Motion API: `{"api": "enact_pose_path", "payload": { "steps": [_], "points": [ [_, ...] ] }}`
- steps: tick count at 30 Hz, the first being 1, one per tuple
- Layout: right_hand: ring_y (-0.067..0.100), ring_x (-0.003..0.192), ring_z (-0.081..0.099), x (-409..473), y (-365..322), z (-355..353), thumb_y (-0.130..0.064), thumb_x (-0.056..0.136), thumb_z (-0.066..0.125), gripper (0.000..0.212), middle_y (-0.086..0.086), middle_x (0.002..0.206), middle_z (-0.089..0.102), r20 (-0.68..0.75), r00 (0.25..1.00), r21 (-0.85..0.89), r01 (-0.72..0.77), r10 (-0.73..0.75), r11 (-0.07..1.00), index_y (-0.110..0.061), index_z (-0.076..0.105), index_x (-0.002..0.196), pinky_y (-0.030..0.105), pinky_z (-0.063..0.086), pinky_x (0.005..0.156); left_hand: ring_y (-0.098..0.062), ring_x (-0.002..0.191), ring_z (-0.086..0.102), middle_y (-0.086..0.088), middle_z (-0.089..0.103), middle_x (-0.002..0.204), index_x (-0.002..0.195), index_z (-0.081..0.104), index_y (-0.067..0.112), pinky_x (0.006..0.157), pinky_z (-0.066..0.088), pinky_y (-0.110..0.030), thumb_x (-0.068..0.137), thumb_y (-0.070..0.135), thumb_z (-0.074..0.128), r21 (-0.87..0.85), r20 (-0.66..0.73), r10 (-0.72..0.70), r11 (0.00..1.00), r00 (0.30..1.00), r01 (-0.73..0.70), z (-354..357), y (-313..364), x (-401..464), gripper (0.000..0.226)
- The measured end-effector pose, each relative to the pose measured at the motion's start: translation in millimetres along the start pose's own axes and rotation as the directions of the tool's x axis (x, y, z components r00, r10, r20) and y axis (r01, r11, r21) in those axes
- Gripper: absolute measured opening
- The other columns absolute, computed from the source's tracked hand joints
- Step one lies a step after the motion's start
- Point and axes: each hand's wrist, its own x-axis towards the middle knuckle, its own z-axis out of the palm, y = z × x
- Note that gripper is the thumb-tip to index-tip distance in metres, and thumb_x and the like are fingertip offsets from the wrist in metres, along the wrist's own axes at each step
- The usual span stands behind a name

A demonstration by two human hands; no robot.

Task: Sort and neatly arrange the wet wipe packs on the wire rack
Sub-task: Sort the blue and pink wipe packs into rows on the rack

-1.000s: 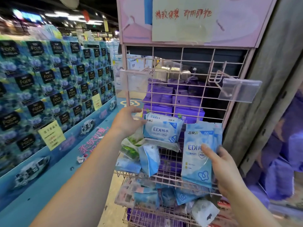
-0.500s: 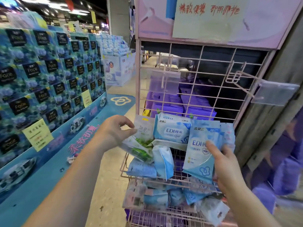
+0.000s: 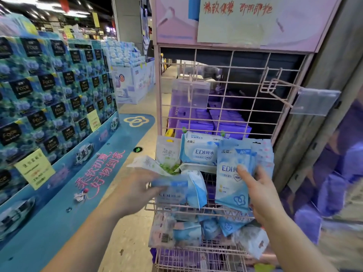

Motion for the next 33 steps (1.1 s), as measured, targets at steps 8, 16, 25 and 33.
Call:
{"api": "enact_pose_path", "payload": {
  "steps": [8,16,25,33],
  "points": [
    [0.027,0.092,0.072,3,-3,-5,-0.026,0.089,0.064,0.015,0.006,0.104,0.074,0.023,1.0,-0.041,-0.014,0.015,0.999,-0.028,0.064,0.103,0.053,0.057,0.083,-0.014,0.081,0.065,-0.004,0.073,0.093,0.097,0.068,0.017,0.073,0.053,-0.028,0.091,0.012,0.059,-0.536,0.032,-0.201,0.824,0.979,0.187,-18,43,41,0.011],
    [0.023,0.091,0.073,4,-15,-13,-0.034,0.092,0.059,0.021,0.003,0.098,0.076,0.044,0.999,-0.124,0.006,-0.001,0.992,-0.021,0.066,0.106,0.048,0.058,0.084,-0.012,0.073,0.067,0.008,0.072,0.075,0.092,0.069,0.02,0.067,0.056,-0.029,0.093,0.018,0.057,-0.763,0.042,-0.152,0.634,0.987,0.13,37,111,77,0.012],
    [0.035,0.096,0.071,0,-19,-33,-0.041,0.073,0.068,0.054,0.014,0.107,0.073,0.275,0.939,0.016,-0.217,0.204,0.976,-0.016,0.059,0.12,0.049,0.057,0.081,-0.021,0.079,0.058,0.0,0.066,0.084,0.096,0.066,0.02,0.072,0.049,-0.037,0.087,0.037,0.054,-0.457,-0.328,-0.181,0.889,0.927,0.012,109,144,75,0.023],
    [0.032,0.079,0.074,7,-14,-52,-0.015,0.082,0.072,0.031,0.012,0.096,0.076,0.043,0.989,-0.004,-0.143,0.143,0.99,-0.015,0.059,0.11,0.044,0.06,0.067,-0.015,0.108,0.051,0.005,0.056,0.111,0.118,0.058,0.02,0.094,0.044,-0.033,0.088,0.038,0.061,-0.26,-0.408,-0.1,0.966,0.907,-0.011,64,124,88,0.035]
  ]
}}
